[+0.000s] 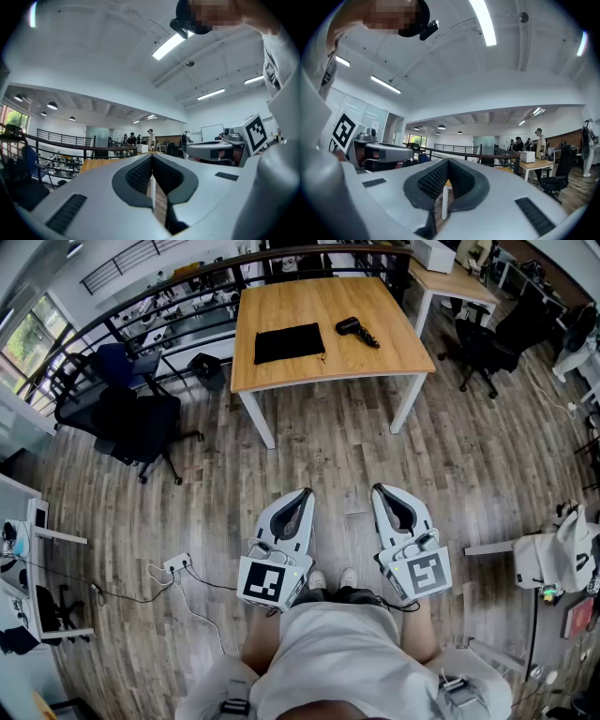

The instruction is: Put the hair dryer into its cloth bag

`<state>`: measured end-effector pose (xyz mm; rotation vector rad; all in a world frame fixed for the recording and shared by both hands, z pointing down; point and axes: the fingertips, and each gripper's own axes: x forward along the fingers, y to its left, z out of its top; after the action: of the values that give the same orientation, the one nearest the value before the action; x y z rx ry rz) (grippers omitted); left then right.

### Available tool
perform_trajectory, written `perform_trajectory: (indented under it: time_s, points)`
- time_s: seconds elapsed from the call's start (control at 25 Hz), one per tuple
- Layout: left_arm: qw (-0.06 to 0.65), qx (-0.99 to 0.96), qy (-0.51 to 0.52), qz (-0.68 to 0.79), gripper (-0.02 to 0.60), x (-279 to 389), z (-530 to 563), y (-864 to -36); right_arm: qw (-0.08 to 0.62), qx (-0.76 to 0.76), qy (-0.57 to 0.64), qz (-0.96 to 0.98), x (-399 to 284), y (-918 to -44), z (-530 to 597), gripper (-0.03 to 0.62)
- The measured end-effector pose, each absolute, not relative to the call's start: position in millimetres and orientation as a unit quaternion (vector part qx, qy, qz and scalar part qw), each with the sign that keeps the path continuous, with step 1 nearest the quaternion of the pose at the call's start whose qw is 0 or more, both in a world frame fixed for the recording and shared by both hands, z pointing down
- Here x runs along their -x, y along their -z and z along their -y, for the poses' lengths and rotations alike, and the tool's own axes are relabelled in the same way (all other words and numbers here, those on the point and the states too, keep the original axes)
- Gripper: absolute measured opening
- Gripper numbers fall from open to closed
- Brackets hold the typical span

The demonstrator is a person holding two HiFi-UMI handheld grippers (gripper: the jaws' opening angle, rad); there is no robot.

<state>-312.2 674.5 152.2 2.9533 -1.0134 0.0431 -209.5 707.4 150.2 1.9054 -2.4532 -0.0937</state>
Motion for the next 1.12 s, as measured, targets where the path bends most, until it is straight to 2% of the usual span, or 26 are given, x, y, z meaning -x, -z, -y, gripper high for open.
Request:
perform_trajectory:
  time_s: [0.36, 0.6, 1.12]
  points:
    - [0.001, -0.955, -0.015, 0.297, 0.020, 279.3, -686.1, -153.1, -0.003, -0.615, 0.018, 0.788, 167.3, -155.7, -708.6, 0.019]
    - [0.013, -0.942, -0.015, 0.335, 0.020, 265.8, -681.9, -157.8, -0.006, -0.619, 0.021, 0.785, 141.7, -157.2, -711.7, 0.019]
    - [0.006, -0.942, -0.016, 0.335, 0.020, 249.2, -623.6, -164.0, 0.023, -0.615, 0.021, 0.788, 129.4, -168.3, -655.3, 0.019]
